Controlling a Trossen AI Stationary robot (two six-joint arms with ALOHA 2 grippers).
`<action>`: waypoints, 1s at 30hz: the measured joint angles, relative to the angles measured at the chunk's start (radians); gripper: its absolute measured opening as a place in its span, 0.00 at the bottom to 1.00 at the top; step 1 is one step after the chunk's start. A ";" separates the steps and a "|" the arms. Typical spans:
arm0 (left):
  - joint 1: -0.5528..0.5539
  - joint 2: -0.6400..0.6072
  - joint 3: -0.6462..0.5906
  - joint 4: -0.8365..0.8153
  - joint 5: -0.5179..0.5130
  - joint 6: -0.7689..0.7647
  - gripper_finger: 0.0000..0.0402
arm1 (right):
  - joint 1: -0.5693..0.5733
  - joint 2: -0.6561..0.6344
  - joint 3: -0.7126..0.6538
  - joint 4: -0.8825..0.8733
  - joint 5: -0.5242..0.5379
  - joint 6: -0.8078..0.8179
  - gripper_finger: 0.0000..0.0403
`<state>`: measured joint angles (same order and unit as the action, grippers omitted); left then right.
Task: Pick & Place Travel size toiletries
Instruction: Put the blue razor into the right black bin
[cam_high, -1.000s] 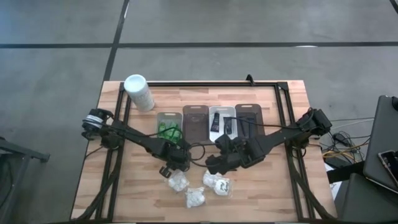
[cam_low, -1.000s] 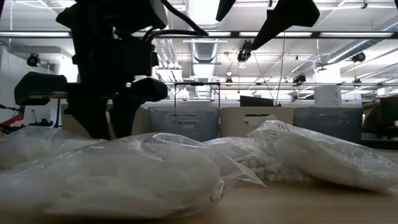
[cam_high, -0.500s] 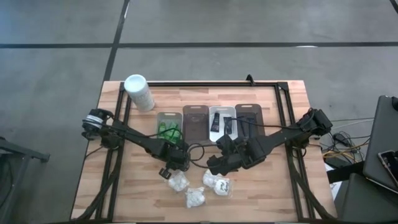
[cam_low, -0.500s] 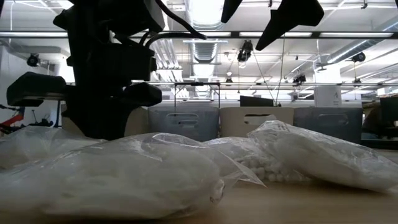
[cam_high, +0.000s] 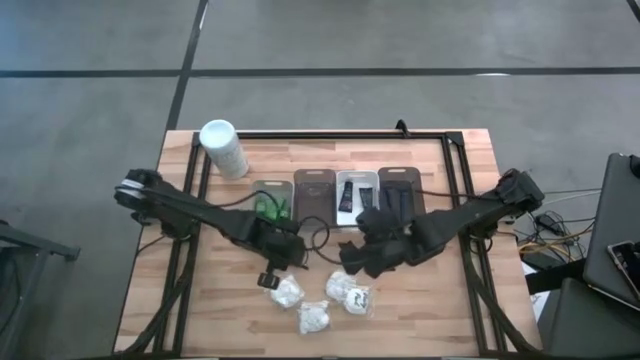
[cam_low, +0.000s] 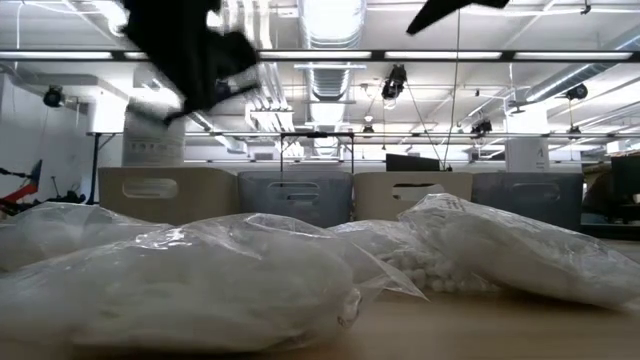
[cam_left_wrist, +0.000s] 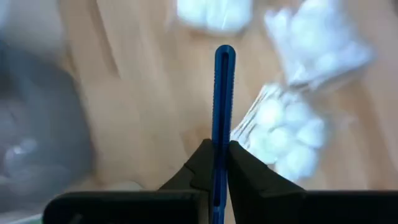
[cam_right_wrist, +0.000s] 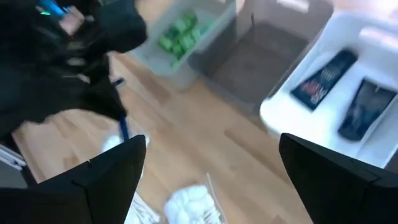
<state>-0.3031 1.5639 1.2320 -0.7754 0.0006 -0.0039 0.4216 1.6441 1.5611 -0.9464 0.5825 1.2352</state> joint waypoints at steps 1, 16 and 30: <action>-0.001 -0.009 0.040 -0.028 -0.015 0.024 0.07 | 0.000 -0.018 -0.001 -0.001 0.011 -0.013 0.90; 0.283 0.042 0.300 0.097 -0.023 -0.478 0.07 | 0.043 -0.273 -0.005 -0.137 0.129 -0.071 0.90; 0.257 0.028 0.267 0.485 0.116 -0.237 0.07 | 0.093 -0.294 -0.125 -0.132 0.295 -0.086 0.90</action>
<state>-0.0457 1.5923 1.4990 -0.2906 0.1163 -0.2413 0.5149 1.3499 1.4363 -1.0780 0.8771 1.1495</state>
